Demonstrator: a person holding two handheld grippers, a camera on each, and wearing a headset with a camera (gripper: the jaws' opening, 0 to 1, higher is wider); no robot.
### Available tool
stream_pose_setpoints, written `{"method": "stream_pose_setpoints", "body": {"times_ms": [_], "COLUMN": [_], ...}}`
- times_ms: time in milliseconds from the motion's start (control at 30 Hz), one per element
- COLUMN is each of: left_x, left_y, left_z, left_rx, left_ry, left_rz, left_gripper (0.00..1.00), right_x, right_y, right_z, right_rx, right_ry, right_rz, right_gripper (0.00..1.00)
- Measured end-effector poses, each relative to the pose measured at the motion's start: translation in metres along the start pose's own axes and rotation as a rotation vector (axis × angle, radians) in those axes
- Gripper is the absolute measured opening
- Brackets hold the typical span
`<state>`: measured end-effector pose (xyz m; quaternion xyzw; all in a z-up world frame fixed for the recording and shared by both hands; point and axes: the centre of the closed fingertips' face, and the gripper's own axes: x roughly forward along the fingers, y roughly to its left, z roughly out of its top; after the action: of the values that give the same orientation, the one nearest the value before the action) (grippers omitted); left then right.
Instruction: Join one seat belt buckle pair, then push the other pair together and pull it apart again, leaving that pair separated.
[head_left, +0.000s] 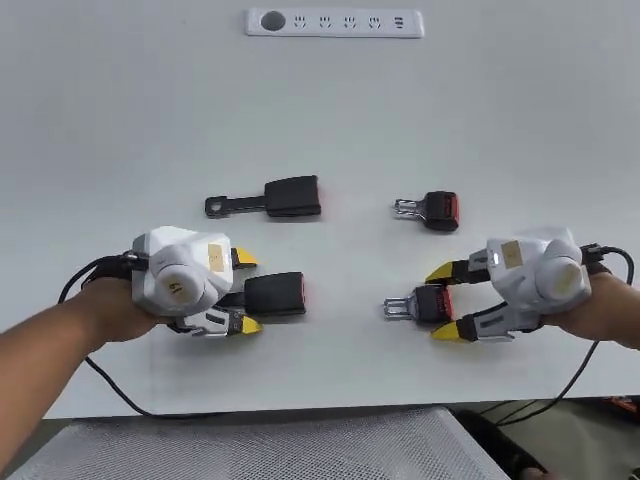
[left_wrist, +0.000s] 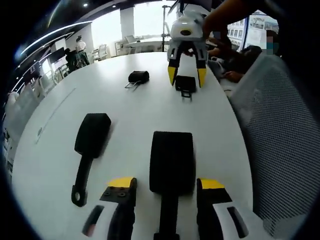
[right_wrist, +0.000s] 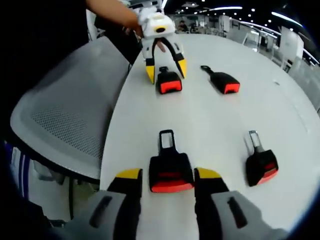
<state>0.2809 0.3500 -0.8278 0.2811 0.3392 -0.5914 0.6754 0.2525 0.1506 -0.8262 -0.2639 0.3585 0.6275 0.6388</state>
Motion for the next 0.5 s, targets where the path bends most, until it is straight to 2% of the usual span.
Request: {"method": "stream_pose_setpoints", "body": {"times_ms": [100,200,367,500], "left_x": [0.000,0.001,0.002,0.001], "left_y": [0.000,0.000,-0.006,-0.007], "left_z": [0.001,0.001,0.002,0.002], "left_rx": [0.024,0.046,0.113,0.134], "left_ry": [0.011,0.017,0.037,0.053], "left_rz": [-0.013,-0.024,-0.069,-0.087], "left_gripper": [0.46,0.43,0.36,0.33], "right_x": [0.001,0.001,-0.003,-0.007], "right_y": [-0.001,-0.002,-0.007,-0.012], "right_z": [-0.005,-0.004,-0.005,-0.007], "right_rx": [-0.014,-0.013,0.008,0.009], "right_ry": [0.013,0.001,-0.017,-0.023], "right_rz": [-0.002,-0.003,-0.020,-0.031], "right_gripper": [0.37,0.36,0.36,0.36]}}
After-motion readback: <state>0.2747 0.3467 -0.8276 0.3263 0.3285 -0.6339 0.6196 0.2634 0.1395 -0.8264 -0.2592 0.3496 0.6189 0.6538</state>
